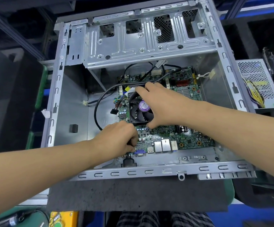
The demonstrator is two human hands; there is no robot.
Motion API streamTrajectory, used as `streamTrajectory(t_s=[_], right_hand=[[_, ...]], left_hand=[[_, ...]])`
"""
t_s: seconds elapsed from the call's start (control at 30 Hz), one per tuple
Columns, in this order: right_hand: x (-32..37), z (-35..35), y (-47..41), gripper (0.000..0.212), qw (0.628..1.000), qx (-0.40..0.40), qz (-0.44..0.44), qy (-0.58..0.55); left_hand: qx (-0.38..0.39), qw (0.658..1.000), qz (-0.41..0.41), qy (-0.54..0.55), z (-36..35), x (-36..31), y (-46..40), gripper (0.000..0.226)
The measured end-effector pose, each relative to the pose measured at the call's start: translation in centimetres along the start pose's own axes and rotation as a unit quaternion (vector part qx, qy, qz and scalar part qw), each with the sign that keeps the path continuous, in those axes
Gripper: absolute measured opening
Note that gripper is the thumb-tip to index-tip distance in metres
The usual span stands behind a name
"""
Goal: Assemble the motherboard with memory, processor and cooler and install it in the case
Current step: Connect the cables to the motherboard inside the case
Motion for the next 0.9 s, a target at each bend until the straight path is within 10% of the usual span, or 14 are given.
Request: streamTrajectory(t_s=[0.27, 0.43, 0.9], right_hand=[[-0.1, -0.1, -0.1, 0.107, 1.0, 0.002, -0.003, -0.007], [-0.1, 0.1, 0.0, 0.108, 1.0, -0.003, 0.0, -0.006], [0.1, 0.3, -0.2, 0.103, 1.0, 0.007, -0.001, 0.022]], left_hand=[[-0.004, 0.995, 0.043, 0.094, 1.0, 0.7, 0.8, 0.023], [-0.019, 0.997, 0.013, -0.077, 1.1, -0.9, 0.7, 0.016], [0.053, 0.993, 0.03, -0.1, 1.9, -1.7, 0.5, 0.025]])
Point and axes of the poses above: each hand's wrist, its own y-axis away from the middle knuckle, its own z-axis out of the back of the hand, x = y × z, the point moved 3 cm from there along -y, towards the middle knuckle, and after that the axes turned 1 degree about -x, right-handed, at the moved point
